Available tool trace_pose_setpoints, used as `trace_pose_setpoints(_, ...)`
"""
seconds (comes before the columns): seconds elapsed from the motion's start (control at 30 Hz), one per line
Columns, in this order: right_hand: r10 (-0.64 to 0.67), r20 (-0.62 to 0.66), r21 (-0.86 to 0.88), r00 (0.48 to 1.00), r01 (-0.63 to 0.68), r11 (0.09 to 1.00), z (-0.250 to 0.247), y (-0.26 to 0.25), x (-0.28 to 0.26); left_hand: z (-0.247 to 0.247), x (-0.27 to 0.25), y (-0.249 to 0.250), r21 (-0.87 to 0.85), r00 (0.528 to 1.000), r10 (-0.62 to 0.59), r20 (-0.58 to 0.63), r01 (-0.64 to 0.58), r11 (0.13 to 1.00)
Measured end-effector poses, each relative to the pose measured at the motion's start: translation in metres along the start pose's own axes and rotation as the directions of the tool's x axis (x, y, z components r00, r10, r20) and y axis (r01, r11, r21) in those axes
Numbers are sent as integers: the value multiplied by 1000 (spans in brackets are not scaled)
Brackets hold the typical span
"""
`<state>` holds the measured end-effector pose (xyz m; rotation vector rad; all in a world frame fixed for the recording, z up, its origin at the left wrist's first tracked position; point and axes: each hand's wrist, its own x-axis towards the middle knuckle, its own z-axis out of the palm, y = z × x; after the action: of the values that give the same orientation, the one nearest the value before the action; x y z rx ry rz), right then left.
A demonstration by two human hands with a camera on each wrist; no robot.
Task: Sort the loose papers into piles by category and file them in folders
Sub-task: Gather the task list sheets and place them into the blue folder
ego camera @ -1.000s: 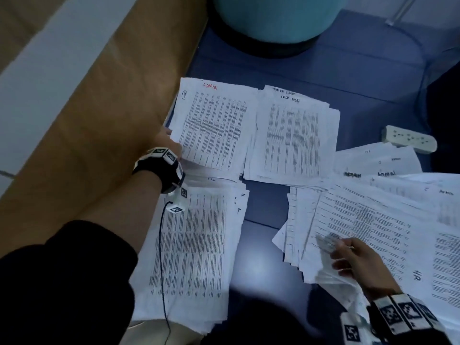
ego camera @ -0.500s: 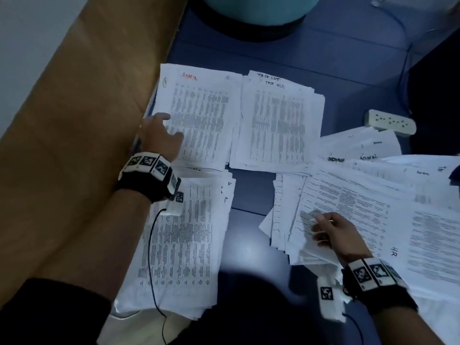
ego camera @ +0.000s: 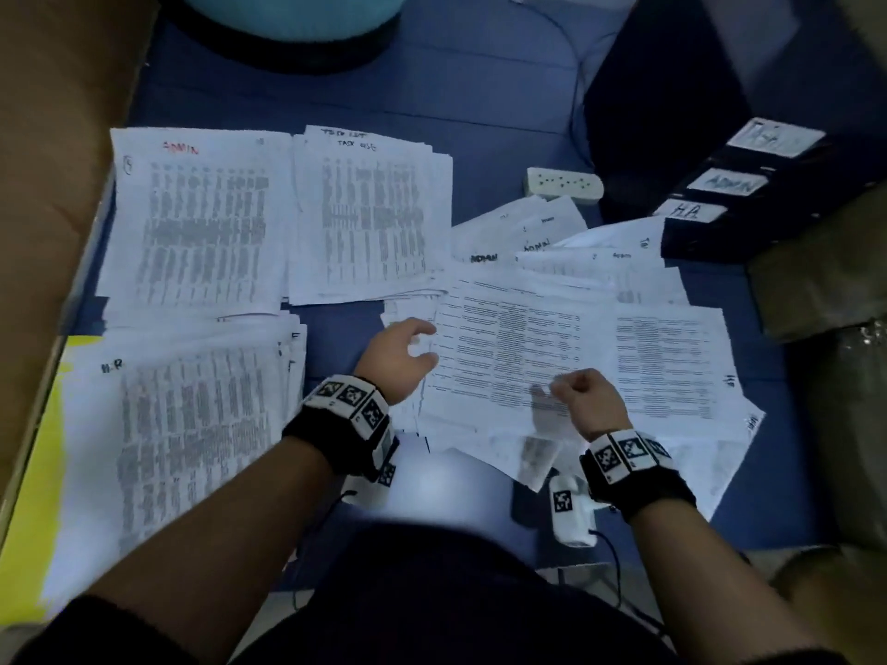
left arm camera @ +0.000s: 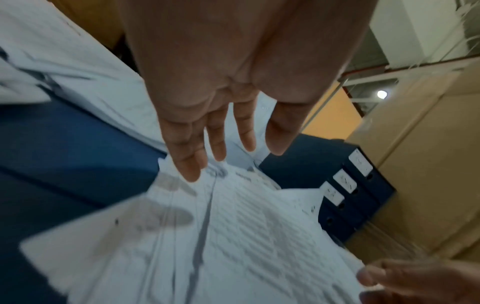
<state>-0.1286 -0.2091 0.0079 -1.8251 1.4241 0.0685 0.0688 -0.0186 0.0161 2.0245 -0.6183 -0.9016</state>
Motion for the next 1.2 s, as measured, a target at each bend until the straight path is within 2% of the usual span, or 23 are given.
trace_pose_setpoints(0.1, 86, -127, -118, 988, -101, 988, -18, 28, 5, 32, -6, -2, 73, 999, -33, 7, 33, 997)
trace_pose_setpoints(0.27, 116, -40, -79, 992, -119, 990, -23, 49, 7, 61, -16, -2, 142, 997, -73, -30, 77, 987)
trace_pose_setpoints(0.4, 131, -56, -65, 990, -135, 989, -25, 47, 9, 72, -23, 1, 188, 987, -126, -101, 144, 972)
trace_pose_setpoints(0.5, 114, -11, -53, 993, -115, 992, -30, 47, 11, 76, -26, 4, 204, 980, -173, -101, 190, 960)
trace_pose_setpoints(0.7, 15, -9, -61, 1000, -15, 998, -40, 50, 8, 84, -29, 9, 211, 978, -187, -93, 203, 956)
trace_pose_setpoints(0.83, -57, -40, 20, 998, 58, 998, -60, 51, 6, 82, -30, 12, 201, 977, -192, -94, 208, 957)
trace_pose_setpoints(0.93, -171, -98, -1, 980, 171, 985, -96, 46, -4, 75, -30, 23, 157, 983, -143, -118, 161, 974)
trace_pose_setpoints(1.03, -302, -125, -19, 945, 302, 953, -137, 37, -16, 65, -32, 47, 123, 985, -30, -170, 51, 991)
trace_pose_setpoints(1.13, -427, -69, -35, 902, 425, 904, -170, 20, -31, 54, -33, 75, 111, 976, 86, -199, -65, 992)
trace_pose_setpoints(1.2, -499, -25, -14, 866, 499, 867, -185, 5, -40, 47, -35, 92, 109, 972, 161, -174, -143, 984)
